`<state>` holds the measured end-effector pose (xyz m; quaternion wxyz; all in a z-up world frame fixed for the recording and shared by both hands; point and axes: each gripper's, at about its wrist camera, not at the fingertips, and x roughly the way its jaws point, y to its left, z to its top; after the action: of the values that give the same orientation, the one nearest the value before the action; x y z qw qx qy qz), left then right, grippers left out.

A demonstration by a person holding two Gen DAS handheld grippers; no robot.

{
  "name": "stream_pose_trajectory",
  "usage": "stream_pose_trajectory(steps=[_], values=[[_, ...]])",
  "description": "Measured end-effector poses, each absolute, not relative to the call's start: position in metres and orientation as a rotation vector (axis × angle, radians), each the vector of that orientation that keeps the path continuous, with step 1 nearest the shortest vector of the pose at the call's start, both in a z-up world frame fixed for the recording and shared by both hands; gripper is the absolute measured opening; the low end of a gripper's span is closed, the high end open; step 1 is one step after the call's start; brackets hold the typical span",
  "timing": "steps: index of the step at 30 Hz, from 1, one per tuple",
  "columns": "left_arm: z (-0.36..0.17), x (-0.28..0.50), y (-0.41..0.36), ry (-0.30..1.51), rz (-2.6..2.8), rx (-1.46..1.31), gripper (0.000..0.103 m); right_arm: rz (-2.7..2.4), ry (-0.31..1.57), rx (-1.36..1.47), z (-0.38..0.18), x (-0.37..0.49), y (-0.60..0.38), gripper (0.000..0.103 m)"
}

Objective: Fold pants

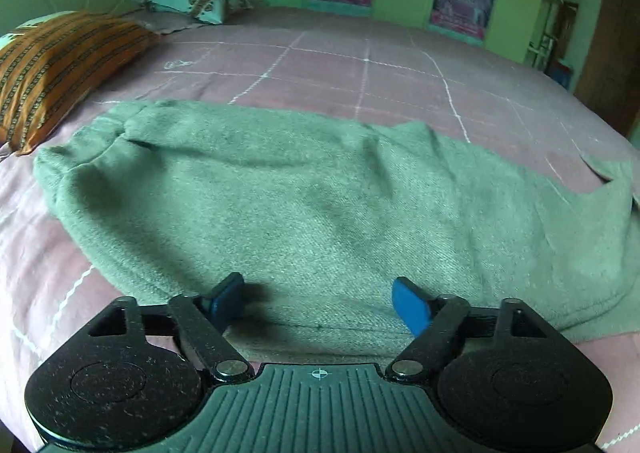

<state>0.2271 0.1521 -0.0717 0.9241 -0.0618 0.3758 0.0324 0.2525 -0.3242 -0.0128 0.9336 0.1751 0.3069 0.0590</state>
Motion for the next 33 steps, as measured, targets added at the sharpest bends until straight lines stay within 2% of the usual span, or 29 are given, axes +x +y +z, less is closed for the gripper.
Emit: stream_pose_trajectory(steps=[6,7,8,12,15,18,23,28,30,32,33], values=[[-0.067,0.218,0.149,0.786,0.054,-0.122,0.083,0.06,0.715,0.223,-0.027,0.299,-0.307,0.034],[-0.066,0.219,0.145,0.791,0.053,-0.1,0.083,0.05,0.723,0.209,-0.029,0.299,-0.306,0.028],[-0.064,0.217,0.141,0.788,0.059,-0.069,0.083,0.052,0.727,0.204,-0.03,0.297,-0.307,0.0],[-0.048,0.201,0.129,0.692,0.015,-0.069,0.083,0.046,0.691,0.221,-0.025,0.274,-0.321,0.0],[-0.065,0.213,0.115,0.806,-0.013,-0.009,0.084,0.065,0.659,0.24,-0.021,0.256,-0.331,0.0],[-0.063,0.215,0.11,0.823,-0.003,-0.001,0.086,0.064,0.649,0.278,-0.02,0.239,-0.341,0.0],[-0.064,0.206,0.119,0.799,-0.052,-0.019,0.086,0.052,0.589,0.366,-0.013,0.185,-0.358,0.0],[-0.067,0.209,0.121,0.792,-0.068,-0.011,0.086,-0.044,0.718,0.482,-0.05,0.163,-0.383,0.0],[-0.068,0.208,0.122,0.783,-0.069,-0.013,0.086,-0.058,0.667,0.493,-0.046,0.154,-0.39,0.0],[-0.07,0.207,0.123,0.773,-0.07,-0.015,0.086,-0.065,0.61,0.473,-0.034,0.153,-0.39,0.01],[-0.071,0.207,0.124,0.769,-0.069,-0.017,0.087,-0.055,0.597,0.457,-0.027,0.157,-0.389,0.011]])
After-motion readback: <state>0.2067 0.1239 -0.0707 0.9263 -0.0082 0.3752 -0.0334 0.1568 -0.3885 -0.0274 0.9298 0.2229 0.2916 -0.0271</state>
